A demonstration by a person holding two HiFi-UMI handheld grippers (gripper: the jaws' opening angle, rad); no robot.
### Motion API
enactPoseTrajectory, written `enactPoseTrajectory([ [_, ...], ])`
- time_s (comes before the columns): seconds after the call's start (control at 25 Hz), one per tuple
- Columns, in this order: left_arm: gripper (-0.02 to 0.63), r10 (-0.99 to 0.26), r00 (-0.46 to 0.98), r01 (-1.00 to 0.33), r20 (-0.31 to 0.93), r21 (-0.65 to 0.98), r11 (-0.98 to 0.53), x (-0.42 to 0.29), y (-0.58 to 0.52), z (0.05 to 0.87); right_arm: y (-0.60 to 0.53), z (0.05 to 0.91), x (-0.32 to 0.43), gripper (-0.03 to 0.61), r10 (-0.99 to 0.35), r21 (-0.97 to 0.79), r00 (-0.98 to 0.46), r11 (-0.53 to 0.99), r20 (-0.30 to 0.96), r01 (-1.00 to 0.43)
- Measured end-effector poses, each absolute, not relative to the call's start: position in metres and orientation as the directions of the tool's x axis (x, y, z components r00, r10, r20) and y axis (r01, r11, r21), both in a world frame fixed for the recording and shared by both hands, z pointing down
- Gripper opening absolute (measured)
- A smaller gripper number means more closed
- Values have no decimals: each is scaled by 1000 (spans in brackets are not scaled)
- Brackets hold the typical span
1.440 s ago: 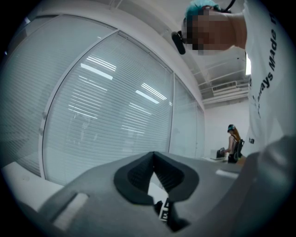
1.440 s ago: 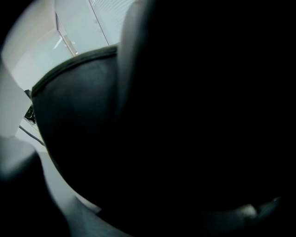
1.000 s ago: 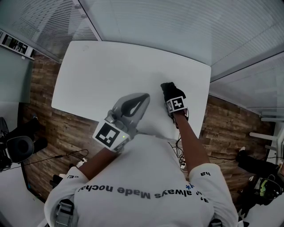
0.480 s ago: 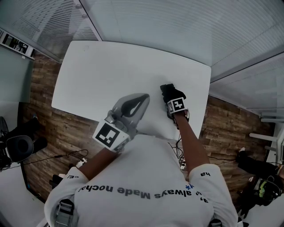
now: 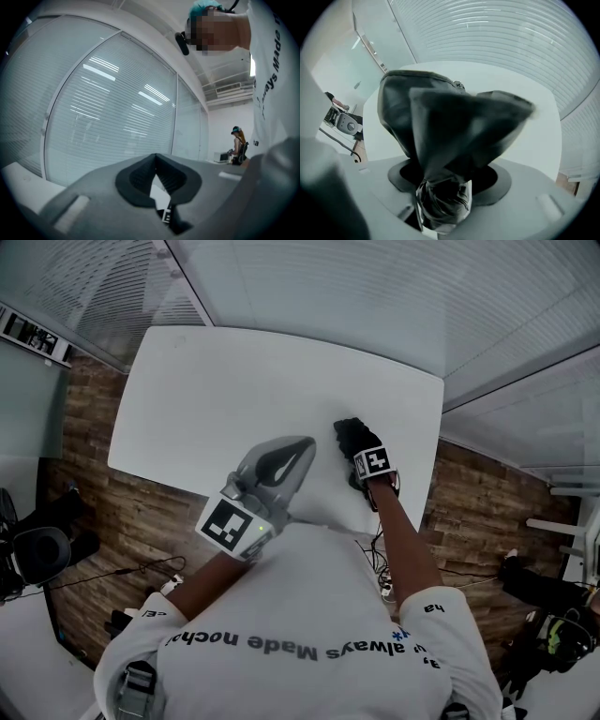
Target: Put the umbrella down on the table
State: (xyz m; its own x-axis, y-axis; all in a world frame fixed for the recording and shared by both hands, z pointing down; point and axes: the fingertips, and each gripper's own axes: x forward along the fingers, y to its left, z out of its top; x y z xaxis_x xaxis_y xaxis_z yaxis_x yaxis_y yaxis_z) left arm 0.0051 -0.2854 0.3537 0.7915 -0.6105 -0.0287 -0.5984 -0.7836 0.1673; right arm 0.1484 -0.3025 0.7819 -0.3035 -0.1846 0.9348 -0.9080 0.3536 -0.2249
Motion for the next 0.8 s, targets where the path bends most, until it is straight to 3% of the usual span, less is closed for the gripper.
enactPoseTrajectory([
  [0.48,3,-602,798,-589,-30,175,-789,8,-281,354,-296,703,156,224,-371,-220,-371,388,851,-895],
  [0.8,3,-586,809,-573,-34,175,-801,13,-277,352,-295,596,146,193,-606,-185,-437,433,665,-882],
])
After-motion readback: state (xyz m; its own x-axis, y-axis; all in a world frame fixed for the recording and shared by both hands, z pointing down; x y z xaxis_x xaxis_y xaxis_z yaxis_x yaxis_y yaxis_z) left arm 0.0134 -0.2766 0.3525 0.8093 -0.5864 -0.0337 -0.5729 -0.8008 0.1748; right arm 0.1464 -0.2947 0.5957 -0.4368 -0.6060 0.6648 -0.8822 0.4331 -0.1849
